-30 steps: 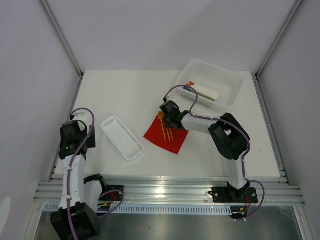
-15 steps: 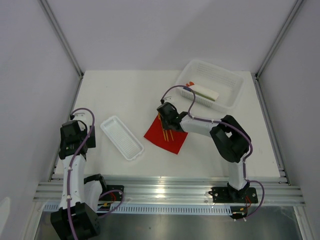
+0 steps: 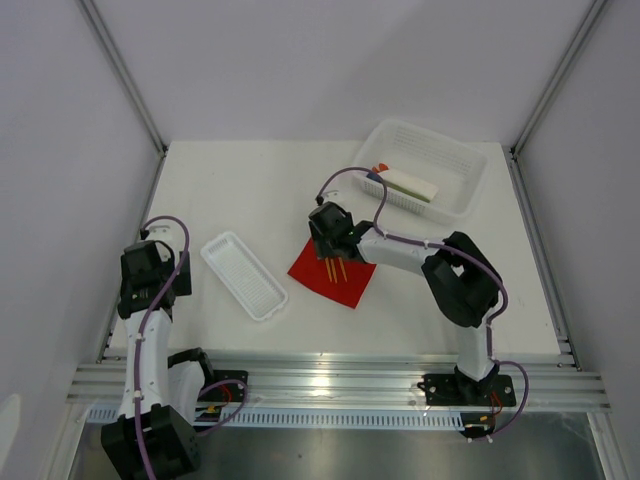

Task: Place the utensils on the paper napkin and roll it up

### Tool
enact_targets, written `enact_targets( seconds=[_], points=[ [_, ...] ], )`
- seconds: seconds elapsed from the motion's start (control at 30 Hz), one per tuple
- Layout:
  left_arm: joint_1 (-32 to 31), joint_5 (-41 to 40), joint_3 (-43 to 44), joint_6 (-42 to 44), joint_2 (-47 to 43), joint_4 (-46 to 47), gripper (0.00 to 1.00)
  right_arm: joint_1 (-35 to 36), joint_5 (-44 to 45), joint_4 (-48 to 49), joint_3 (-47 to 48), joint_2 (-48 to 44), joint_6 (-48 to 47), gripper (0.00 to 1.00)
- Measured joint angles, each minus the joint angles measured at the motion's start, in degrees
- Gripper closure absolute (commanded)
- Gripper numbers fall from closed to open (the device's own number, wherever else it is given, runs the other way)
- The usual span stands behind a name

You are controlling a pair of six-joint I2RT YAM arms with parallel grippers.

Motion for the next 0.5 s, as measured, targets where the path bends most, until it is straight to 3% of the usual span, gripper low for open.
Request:
enact_targets(
  seconds=[0.5],
  points=[
    [0.00,0.22,0.00,0.00,0.00,0.00,0.01,-0.26,-0.57,-0.68,0.76,4.17,0.48,0.57]
  ],
)
